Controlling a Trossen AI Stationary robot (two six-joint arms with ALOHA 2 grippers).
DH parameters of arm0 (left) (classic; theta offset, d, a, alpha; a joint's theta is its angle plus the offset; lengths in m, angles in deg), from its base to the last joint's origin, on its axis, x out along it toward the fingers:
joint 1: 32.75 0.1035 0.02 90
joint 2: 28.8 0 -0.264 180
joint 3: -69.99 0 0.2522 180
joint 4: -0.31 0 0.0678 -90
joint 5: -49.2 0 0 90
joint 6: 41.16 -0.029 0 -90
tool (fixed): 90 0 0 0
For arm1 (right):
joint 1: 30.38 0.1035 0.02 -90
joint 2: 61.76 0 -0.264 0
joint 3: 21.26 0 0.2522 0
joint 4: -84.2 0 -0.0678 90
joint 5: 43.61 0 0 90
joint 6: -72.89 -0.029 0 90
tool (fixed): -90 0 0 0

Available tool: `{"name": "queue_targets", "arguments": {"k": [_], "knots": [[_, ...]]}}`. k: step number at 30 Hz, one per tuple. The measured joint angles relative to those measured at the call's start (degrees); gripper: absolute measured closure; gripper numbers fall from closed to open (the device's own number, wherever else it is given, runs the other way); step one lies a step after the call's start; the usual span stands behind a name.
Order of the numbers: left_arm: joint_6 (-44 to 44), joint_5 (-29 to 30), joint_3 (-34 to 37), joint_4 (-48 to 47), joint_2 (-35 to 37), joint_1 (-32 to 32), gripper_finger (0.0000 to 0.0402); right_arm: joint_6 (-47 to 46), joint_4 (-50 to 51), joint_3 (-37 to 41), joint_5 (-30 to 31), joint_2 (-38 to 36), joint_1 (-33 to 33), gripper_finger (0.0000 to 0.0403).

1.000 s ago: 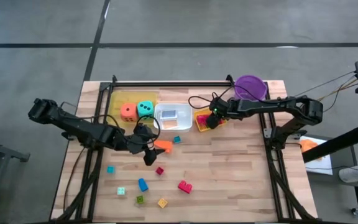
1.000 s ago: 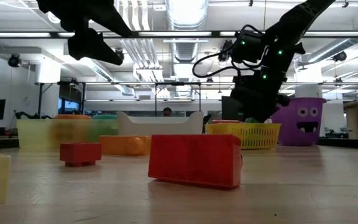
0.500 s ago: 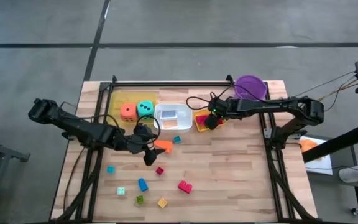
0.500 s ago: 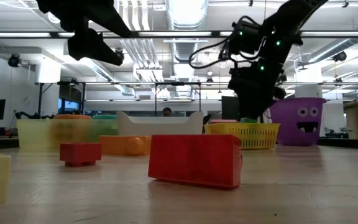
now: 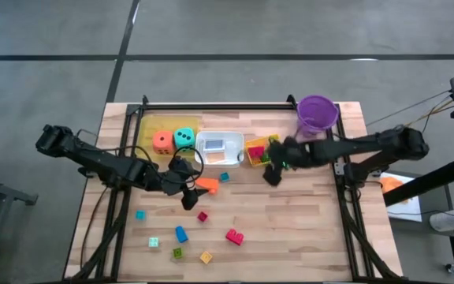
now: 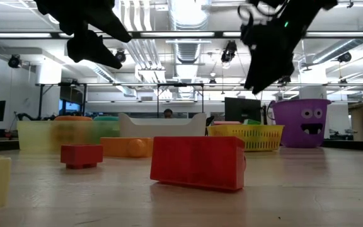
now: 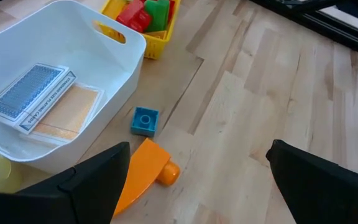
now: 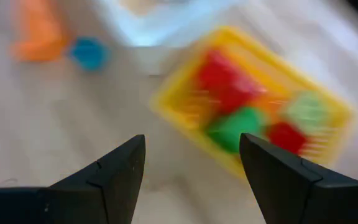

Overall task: Pick & Place Toys
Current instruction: Put the red game piece into the yellow bin

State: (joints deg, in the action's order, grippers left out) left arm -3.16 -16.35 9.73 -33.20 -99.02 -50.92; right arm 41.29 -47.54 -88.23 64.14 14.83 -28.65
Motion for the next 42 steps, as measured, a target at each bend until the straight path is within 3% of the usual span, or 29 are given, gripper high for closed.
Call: {"name": "queue_targets", "arguments": {"k": [4,8,14,19,28,36,42], "knots": [[0.70,0.02,0.00,0.04,0.00,0.00,0.0022,-1.48,-5.90,0.02,1.28,1.10,11.70,0.0145],[2.74,0.00,0.02,0.16,0.00,0.00,0.0022,-3.67,-12.79,-0.11,7.91,4.88,23.31,0.0145],[2.07,0.01,-0.10,0.23,0.00,-0.25,0.0022,-5.05,-14.52,-5.16,15.64,13.59,33.23,0.0145],[-3.92,1.09,-2.31,0.55,0.44,-3.57,0.0022,-4.66,-12.86,-13.21,15.57,23.08,35.02,0.0145],[-6.64,11.86,-4.95,-1.55,0.52,-14.46,0.0022,-11.12,-1.78,-27.95,15.48,35.33,34.94,0.0145],[-4.94,12.43,-4.92,-3.91,0.52,-15.43,0.0022,-9.06,0.02,-37.09,10.53,42.90,35.07,0.0145],[-3.63,12.20,-4.92,-4.29,0.52,-15.43,0.0022,-8.70,9.58,-43.97,9.73,48.43,35.42,0.0145]]}}
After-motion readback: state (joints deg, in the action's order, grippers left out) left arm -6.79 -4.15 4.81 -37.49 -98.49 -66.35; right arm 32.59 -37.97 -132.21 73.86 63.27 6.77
